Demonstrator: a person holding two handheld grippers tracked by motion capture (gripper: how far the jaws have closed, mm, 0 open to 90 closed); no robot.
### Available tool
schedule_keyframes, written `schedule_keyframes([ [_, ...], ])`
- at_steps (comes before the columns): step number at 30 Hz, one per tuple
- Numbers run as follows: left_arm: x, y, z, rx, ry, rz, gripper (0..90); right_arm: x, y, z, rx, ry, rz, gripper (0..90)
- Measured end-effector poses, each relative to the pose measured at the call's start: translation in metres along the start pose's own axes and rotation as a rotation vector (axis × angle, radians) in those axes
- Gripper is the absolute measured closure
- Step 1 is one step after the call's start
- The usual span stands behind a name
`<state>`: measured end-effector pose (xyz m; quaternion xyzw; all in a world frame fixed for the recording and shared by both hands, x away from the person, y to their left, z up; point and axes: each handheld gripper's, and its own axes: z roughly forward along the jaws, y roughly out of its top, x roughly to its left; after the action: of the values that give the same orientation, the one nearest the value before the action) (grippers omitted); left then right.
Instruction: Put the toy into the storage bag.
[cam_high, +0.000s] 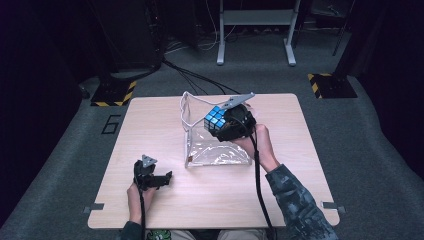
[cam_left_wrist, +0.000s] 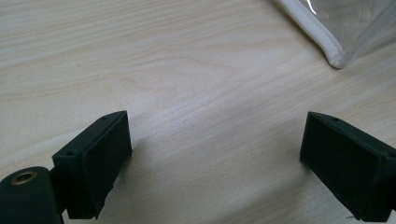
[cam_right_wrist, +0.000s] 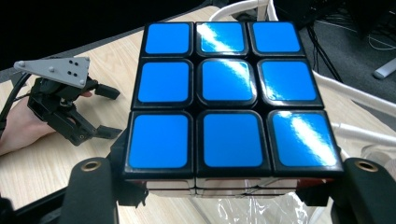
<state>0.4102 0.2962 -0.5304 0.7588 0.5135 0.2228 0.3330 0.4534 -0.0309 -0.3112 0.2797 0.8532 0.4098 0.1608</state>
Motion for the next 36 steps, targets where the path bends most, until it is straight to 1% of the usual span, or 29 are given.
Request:
schedule_keyframes([
  [2,0.0,0.0,0.0,0.0,0.0,-0.001,8.6,0.001,0.003,0.0,0.004,0.004,0.005,33.4],
  [3,0.0,0.0,0.0,0.0,0.0,-0.001,8.6,0.001,0.004,0.001,0.002,0.005,-0.007,33.5],
  [7,0.0,0.0,0.0,0.0,0.0,-0.001,8.6,0.001,0.007,0.004,0.005,0.006,-0.014,33.5],
  [9,0.0,0.0,0.0,0.0,0.0,-0.001,8.6,0.002,0.009,0.004,0.012,0.005,-0.001,33.4],
  [10,0.0,0.0,0.0,0.0,0.0,-0.001,8.6,0.001,0.009,0.005,0.011,0.006,-0.009,33.5],
  [12,0.0,0.0,0.0,0.003,-0.001,0.0,8.6,0.0,0.011,0.006,0.017,0.006,-0.004,33.5],
  [13,0.0,0.0,0.0,0.001,0.002,0.0,8.6,-0.001,0.012,0.007,0.014,0.007,-0.013,33.5],
  [14,0.0,0.0,0.0,0.001,0.0,-0.001,8.6,0.0,0.013,0.007,0.016,0.009,0.0,33.5],
  [16,0.0,0.0,0.0,0.0,0.002,0.0,8.6,-0.001,0.015,0.007,0.018,0.01,-0.009,33.5],
  [17,0.0,0.0,0.0,-0.003,0.002,-0.004,8.6,0.0,0.016,0.007,0.023,0.011,0.002,33.5],
  [18,0.0,0.0,0.0,-0.003,0.003,-0.005,8.6,-0.001,0.017,0.009,0.015,0.012,-0.014,33.5],
  [20,0.0,0.0,0.0,-0.002,0.004,-0.007,8.6,-0.001,0.02,0.009,0.019,0.015,-0.01,33.5],
  [21,0.0,0.0,0.0,-0.005,0.005,-0.011,8.6,-0.002,0.022,0.011,0.015,0.017,-0.018,33.4],
  [23,0.0,0.0,0.0,-0.006,0.005,-0.014,8.6,-0.001,0.024,0.012,0.021,0.017,-0.009,33.5],
  [24,0.0,0.0,0.0,-0.007,0.006,-0.014,8.6,-0.002,0.026,0.013,0.016,0.018,-0.021,33.4],
  [26,0.0,0.0,0.0,-0.006,0.006,-0.014,8.6,-0.001,0.028,0.012,0.035,0.018,0.01,33.5],
  [27,0.0,0.0,0.0,-0.006,0.006,-0.013,8.6,-0.003,0.029,0.014,0.021,0.018,-0.013,33.5],
  [28,0.0,0.0,0.0,-0.005,0.006,-0.013,8.6,-0.003,0.029,0.014,0.023,0.016,-0.011,33.5],
  [29,0.0,0.0,0.0,0.002,0.005,-0.005,8.6,-0.003,0.03,0.014,0.028,0.015,-0.002,33.4],
  [30,0.0,0.0,0.0,0.001,0.005,-0.006,8.7,-0.004,0.031,0.014,0.035,0.013,-0.001,33.5],
  [31,0.0,0.0,0.0,-0.005,0.006,-0.013,8.6,-0.004,0.031,0.014,0.035,0.011,0.012,33.4],
  [32,0.0,0.0,0.0,-0.005,0.006,-0.013,8.6,-0.006,0.032,0.015,0.026,0.012,-0.011,33.5],
  [33,0.0,0.0,0.0,-0.006,0.005,-0.013,8.6,-0.006,0.033,0.016,0.029,0.011,0.002,33.5],
  [36,0.0,0.0,0.0,-0.005,0.005,-0.013,8.6,-0.008,0.036,0.017,0.034,0.009,-0.001,33.5],
])
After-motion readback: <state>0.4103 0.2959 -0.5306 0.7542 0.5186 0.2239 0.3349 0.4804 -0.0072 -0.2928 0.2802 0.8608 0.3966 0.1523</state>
